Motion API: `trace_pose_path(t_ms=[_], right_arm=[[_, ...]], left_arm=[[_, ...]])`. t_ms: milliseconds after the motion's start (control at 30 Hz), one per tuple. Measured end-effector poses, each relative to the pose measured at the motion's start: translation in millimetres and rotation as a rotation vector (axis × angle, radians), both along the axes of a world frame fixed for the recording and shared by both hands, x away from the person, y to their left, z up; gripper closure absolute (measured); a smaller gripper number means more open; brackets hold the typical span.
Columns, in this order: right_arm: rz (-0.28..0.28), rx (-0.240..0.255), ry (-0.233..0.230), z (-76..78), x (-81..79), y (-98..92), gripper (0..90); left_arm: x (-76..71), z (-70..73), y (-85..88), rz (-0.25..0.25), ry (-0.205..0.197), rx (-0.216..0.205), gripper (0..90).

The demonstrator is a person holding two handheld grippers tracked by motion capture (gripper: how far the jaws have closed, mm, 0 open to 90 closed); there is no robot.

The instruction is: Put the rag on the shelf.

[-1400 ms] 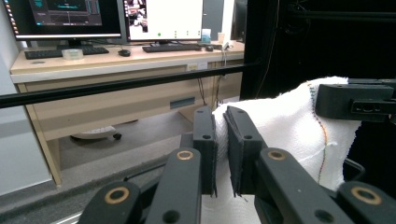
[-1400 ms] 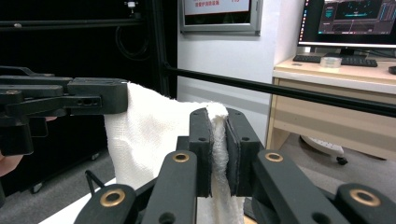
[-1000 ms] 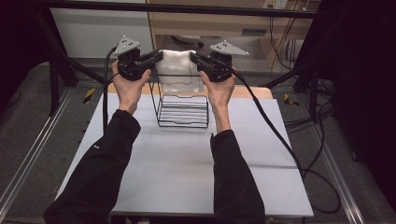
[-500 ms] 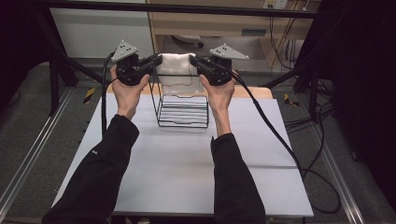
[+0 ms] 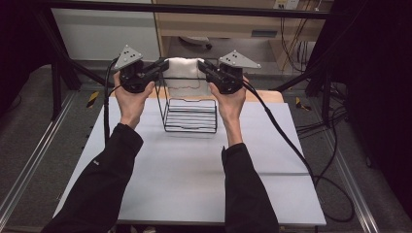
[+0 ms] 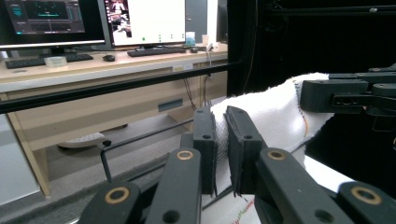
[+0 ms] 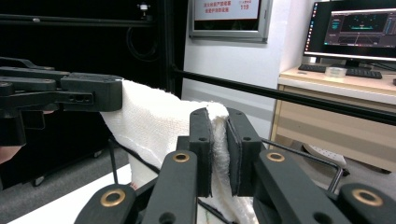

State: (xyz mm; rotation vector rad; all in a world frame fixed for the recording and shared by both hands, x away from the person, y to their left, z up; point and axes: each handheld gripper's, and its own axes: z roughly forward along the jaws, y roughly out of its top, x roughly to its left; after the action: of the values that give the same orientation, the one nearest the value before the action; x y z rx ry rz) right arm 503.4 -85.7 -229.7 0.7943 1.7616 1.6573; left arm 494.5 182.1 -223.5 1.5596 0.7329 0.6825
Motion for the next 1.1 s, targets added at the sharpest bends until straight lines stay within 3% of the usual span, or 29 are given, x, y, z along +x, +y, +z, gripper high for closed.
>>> trace_pose_path(t_ms=[400, 600, 867, 1100], right_arm=[[0.038, -0.025, 0.018, -5.5, -11.7, -3.7, 81.8], [0.051, -0.079, 0.03, -7.0, -19.2, -3.7, 81.5], [0.081, -0.076, 0.059, -16.4, -23.0, -7.6, 81.3], [0.1, -0.079, 0.055, -22.4, -24.5, -10.1, 81.5]], left_arm=[[-16.8, -5.1, -0.5, -0.024, 0.026, 0.082, 81.6], [-23.9, -11.8, -0.5, -0.028, 0.055, 0.097, 81.4], [-28.8, -20.6, -1.2, -0.033, 0.08, 0.115, 80.6], [-31.1, -9.2, 7.3, -0.059, 0.112, 0.116, 74.4]])
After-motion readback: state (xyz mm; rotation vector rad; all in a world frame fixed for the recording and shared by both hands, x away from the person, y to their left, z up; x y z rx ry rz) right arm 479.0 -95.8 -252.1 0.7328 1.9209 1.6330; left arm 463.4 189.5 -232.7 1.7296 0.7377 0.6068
